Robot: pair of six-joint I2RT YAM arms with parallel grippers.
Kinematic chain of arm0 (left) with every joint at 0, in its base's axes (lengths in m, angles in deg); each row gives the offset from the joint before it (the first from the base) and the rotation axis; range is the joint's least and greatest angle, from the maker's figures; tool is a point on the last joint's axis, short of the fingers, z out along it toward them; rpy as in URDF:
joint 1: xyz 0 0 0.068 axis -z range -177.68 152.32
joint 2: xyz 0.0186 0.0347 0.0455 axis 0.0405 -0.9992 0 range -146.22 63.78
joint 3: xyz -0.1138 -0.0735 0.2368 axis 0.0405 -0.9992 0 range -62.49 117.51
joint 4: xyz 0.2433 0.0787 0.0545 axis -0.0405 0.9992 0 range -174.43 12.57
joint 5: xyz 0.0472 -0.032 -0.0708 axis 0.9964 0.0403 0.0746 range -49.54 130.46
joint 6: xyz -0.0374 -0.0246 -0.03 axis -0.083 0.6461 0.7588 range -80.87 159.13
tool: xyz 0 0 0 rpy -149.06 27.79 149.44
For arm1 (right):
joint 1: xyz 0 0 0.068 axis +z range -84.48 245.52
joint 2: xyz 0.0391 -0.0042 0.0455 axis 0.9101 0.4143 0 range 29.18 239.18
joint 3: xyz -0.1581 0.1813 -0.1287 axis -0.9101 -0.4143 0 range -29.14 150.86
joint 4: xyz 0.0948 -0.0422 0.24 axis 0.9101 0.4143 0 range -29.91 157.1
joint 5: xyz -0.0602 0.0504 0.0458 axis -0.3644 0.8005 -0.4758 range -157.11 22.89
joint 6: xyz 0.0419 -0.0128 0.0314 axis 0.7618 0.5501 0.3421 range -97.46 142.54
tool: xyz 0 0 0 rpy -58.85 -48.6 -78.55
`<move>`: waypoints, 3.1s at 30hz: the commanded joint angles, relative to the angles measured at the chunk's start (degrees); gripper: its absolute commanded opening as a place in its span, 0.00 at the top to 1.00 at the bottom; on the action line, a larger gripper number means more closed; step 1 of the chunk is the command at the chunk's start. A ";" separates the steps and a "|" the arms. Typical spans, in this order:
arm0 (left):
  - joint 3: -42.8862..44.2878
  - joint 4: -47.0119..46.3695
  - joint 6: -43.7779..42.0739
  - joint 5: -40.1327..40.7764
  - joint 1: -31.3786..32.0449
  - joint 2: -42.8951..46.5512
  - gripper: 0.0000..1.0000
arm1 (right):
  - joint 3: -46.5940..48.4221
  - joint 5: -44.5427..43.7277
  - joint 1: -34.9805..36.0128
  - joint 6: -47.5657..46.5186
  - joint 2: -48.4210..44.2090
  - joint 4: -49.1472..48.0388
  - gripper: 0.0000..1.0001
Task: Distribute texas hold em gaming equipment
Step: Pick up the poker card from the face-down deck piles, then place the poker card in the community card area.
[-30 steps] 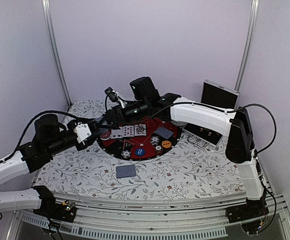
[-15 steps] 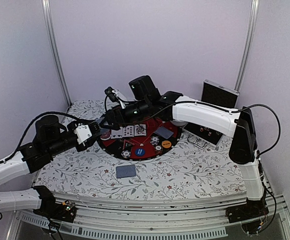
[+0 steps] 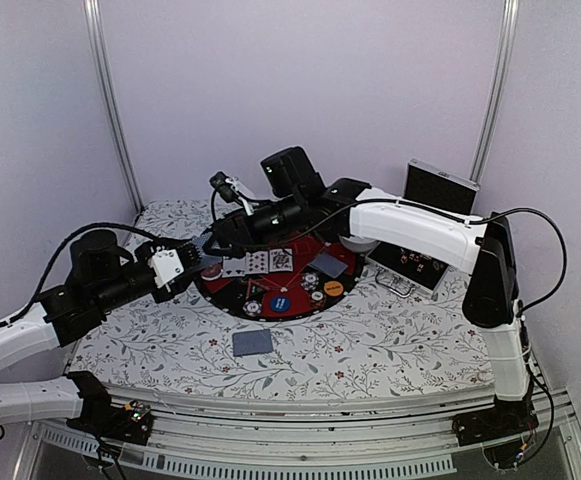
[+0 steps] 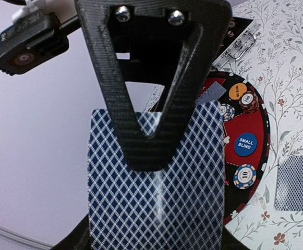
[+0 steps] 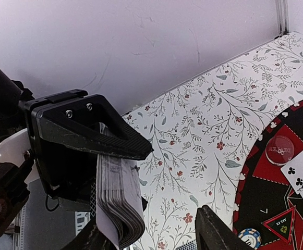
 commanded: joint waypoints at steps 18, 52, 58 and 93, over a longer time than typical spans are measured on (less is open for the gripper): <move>0.25 -2.51 0.19 -0.37 -0.32 0.34 0.46 | 0.97 -0.35 -0.19 -0.84 -4.81 4.46 0.96; 0.14 -2.46 0.12 0.08 -0.31 -0.10 0.46 | -8.49 -5.87 -16.38 2.09 -18.30 2.31 0.99; 0.35 -2.42 0.27 -0.26 -0.32 -0.37 0.46 | -10.51 -13.60 -20.17 6.44 -15.09 0.39 0.99; 0.64 -2.42 1.06 -1.64 -0.26 3.21 0.46 | -26.88 -55.28 -11.65 83.42 6.33 -28.59 0.99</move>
